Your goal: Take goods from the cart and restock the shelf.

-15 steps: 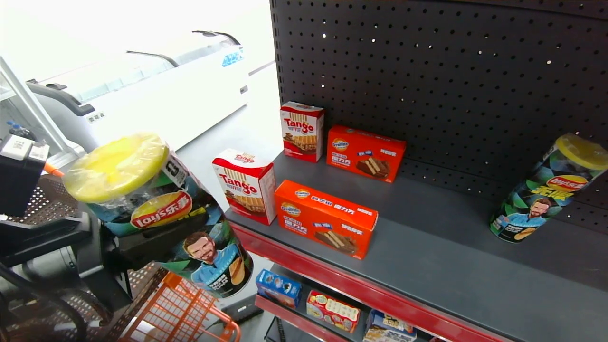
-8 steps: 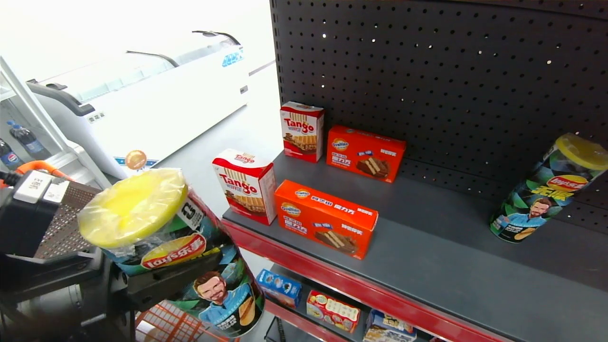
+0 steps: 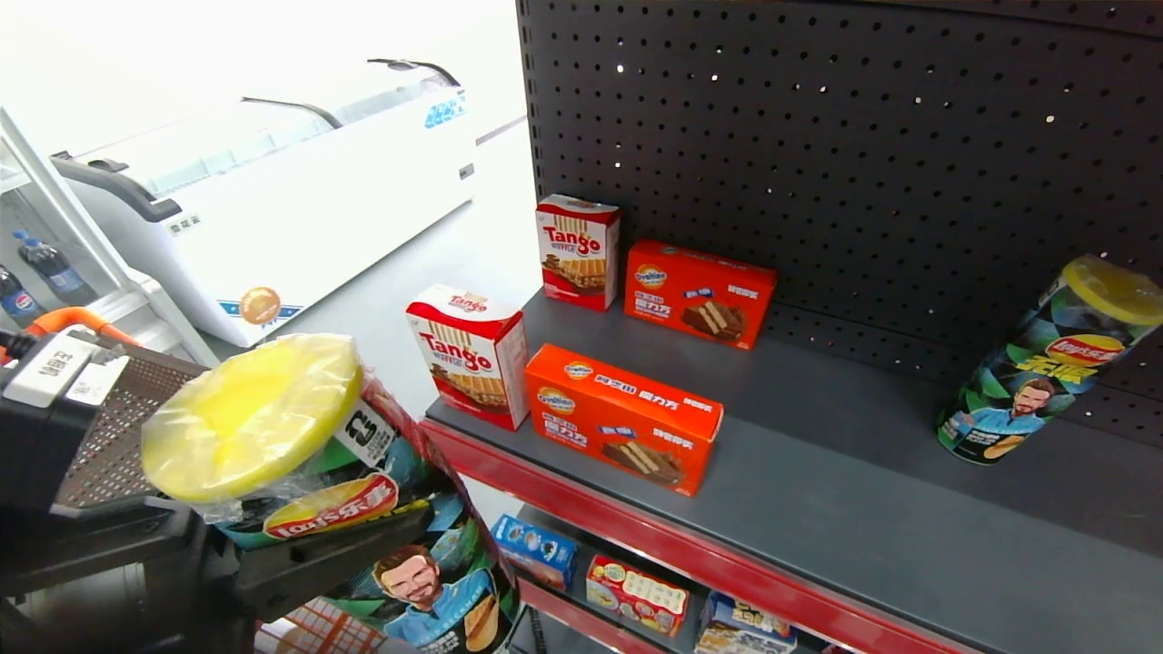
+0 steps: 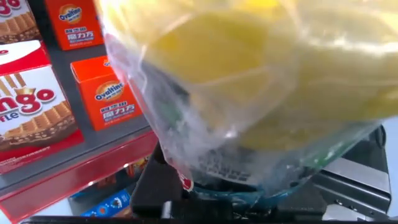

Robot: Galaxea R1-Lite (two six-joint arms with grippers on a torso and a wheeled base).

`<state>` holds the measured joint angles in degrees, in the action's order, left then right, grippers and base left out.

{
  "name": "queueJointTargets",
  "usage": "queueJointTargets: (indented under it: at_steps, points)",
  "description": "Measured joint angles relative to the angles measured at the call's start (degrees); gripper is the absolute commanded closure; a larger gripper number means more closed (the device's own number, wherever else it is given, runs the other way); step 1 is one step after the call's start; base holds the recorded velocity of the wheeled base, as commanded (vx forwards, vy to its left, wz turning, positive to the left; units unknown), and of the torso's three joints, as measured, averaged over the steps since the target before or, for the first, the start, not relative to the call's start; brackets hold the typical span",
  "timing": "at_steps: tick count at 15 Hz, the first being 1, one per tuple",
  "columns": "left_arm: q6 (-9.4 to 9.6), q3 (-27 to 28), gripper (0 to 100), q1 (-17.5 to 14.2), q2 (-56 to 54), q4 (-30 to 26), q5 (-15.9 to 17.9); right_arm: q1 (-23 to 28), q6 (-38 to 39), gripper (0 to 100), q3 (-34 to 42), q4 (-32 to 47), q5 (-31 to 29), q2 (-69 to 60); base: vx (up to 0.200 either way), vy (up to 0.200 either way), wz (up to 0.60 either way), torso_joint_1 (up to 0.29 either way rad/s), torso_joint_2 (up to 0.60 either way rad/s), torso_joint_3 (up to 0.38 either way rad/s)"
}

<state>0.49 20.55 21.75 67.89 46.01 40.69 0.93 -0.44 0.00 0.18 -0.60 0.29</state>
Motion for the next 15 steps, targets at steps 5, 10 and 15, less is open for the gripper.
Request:
queueJointTargets:
  at_steps: [5,10,15]
  points:
    - [0.09,1.0,100,1.0,0.4,0.0,0.7,-0.1,0.0,0,0.0,0.0,0.0,0.0,0.000,0.000,-0.60,0.001,0.01,0.006]
    - [0.06,1.2,100,1.5,0.6,0.0,0.8,0.0,0.0,0,0.0,0.0,0.1,0.0,0.000,0.000,-0.60,-0.001,0.00,0.004]
    - [0.05,0.7,100,1.2,0.7,0.0,0.7,-0.1,0.1,0,0.0,0.0,0.0,0.0,0.000,0.000,-0.12,0.001,0.00,0.000]
